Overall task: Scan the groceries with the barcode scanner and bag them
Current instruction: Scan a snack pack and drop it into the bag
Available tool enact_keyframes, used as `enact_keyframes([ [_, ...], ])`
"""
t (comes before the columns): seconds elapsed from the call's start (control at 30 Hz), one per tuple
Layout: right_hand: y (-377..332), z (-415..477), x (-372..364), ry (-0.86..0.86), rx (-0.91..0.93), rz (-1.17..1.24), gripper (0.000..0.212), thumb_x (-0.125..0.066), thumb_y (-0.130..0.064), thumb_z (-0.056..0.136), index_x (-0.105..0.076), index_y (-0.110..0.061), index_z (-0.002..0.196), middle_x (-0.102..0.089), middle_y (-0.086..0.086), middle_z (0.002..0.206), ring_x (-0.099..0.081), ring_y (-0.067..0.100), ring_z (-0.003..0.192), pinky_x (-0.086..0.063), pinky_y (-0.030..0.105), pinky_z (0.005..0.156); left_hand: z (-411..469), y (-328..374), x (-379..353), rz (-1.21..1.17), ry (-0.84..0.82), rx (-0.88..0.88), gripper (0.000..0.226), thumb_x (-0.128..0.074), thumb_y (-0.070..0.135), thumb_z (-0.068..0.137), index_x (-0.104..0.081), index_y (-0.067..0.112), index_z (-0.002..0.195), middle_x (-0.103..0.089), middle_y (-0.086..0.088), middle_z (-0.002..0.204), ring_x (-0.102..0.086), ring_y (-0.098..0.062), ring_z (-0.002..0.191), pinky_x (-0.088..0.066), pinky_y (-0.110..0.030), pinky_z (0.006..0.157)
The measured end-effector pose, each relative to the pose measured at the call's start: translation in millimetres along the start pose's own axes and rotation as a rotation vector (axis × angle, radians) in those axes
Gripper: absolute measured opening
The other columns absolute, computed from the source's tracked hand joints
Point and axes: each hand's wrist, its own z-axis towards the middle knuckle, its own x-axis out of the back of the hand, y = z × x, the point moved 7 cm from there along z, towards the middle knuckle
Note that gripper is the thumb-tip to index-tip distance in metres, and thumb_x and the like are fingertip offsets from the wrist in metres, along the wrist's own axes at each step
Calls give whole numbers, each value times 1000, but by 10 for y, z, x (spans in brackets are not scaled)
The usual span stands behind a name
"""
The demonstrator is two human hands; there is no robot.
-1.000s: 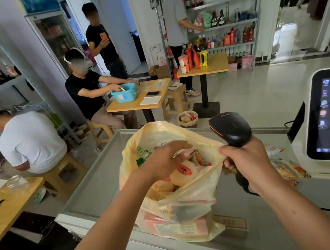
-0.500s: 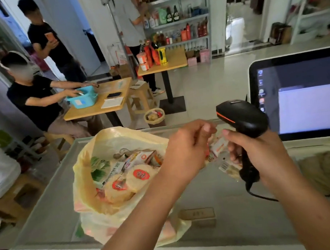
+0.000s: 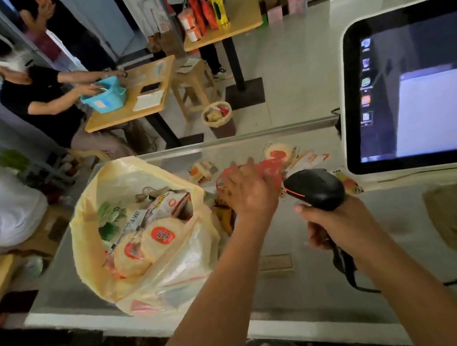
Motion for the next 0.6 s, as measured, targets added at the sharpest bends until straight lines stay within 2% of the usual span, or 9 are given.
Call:
enact_keyframes([
  [0.07,27,111,-20,-35,-13,23,16,-74,-20,85,-68,-5,84,-65,9,57,-61,23,50,-54,35,56,211,-197,-90,10,-33,108,56,-28,56,100,-25,37,153,-2,-11,166,6,-40,151,-2,-67,116],
  [0.2,153,255,-22,-97,-54,46,16,-74,-17,84,-67,-2,83,-63,12,57,-59,26,49,-49,31,50,310,-379,-399,72,-194,114,65,-35,59,97,-18,32,154,-9,-17,163,-10,-41,149,-16,-57,119],
  [0.3,292,310,38,-96,-90,75,19,-74,-15,84,-67,2,84,-62,15,58,-58,28,50,-47,30,48,39,-145,-663,121,-343,30,67,-45,39,98,-12,30,156,-10,-13,162,-18,-44,145,-27,-57,112],
  [0.37,345,316,94,-95,-114,84,21,-75,-17,83,-67,3,86,-63,15,60,-58,27,50,-47,27,44,-191,-3,-771,152,-406,-26,72,-52,29,94,-12,32,155,-13,-14,161,-18,-48,144,-29,-60,111],
  [0.4,352,317,132,-95,-123,84,21,-75,-17,83,-66,3,86,-63,15,61,-59,27,50,-47,26,44,-211,30,-733,175,-382,-6,70,-51,31,95,-12,33,154,-13,-16,161,-14,-48,146,-25,-64,113],
  [0.5,326,326,232,-115,-108,78,22,-73,-16,84,-65,5,86,-63,16,62,-58,26,50,-47,28,47,120,32,-381,238,-116,119,57,-27,51,101,-14,35,154,-8,-14,164,-1,-42,151,-3,-72,113],
  [0.57,281,352,260,-132,-88,76,24,-72,-15,85,-65,8,85,-63,15,62,-57,25,48,-46,28,47,436,-136,-255,216,-9,215,61,-22,57,98,-21,34,154,-6,-14,165,3,-43,151,5,-73,112],
  [0.6,252,366,256,-140,-80,75,24,-71,-15,85,-64,8,85,-62,16,61,-56,25,47,-45,28,47,565,-264,-266,188,-10,272,65,-22,60,96,-22,34,155,-4,-15,165,7,-44,150,6,-74,111],
])
